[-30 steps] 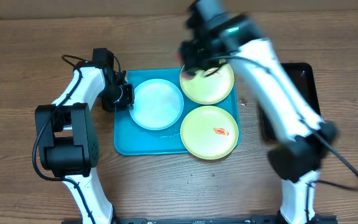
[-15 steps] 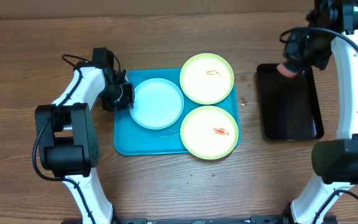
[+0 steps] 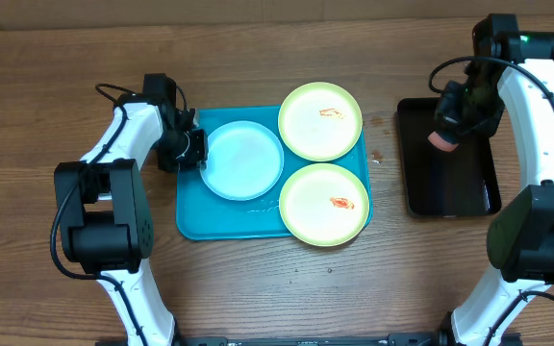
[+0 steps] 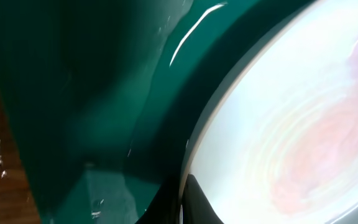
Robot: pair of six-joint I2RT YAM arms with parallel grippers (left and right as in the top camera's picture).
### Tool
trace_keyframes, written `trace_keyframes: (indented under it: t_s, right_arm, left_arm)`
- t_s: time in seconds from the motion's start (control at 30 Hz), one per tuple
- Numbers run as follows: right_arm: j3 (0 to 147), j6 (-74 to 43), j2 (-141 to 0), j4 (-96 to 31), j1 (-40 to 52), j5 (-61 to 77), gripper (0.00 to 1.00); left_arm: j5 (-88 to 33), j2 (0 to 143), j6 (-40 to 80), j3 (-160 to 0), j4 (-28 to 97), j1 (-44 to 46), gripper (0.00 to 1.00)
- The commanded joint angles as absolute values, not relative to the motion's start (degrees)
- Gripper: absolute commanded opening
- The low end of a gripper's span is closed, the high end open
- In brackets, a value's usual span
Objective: Clean dirty plates on tray and stack at the side
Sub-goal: 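Lift the sponge with the right gripper back over the black tray, then lift the white plate with the left gripper and move it left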
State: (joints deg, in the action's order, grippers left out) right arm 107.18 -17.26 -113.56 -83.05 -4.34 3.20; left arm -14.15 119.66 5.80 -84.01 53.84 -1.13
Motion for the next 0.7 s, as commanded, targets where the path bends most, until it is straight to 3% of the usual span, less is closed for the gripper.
trace_keyframes:
  t_s: [0.0,0.37,0.47,0.5,0.67]
  right_arm:
    - [107.33,-16.40,-113.25,-82.67,-4.14,4.38,0.04]
    - [107.33,-15.94,-113.25,-82.28,-4.14,6.55,0.04]
    - [107.33,-14.63,-113.25,-82.02,-4.12,7.75,0.04]
    - [107.35,-10.94,-113.25,-81.19,-3.73,12.43,0.04]
    - [107.35,-10.39,-113.25,-79.31,-1.85,13.19,0.04]
  left_arm:
    - [-10.00,115.52,5.06,-86.17,55.05,-0.73,0.04]
    - [-3.46,98.94,5.21,-86.65,56.71,-0.23,0.04]
    - [3.77,95.24,7.05,-86.65,57.98,1.21,0.04]
    - [12.51,92.88,9.69,-86.65,59.90,3.62,0.04]
    - [30.63,92.47,16.19,-86.61,62.63,10.24,0.04]
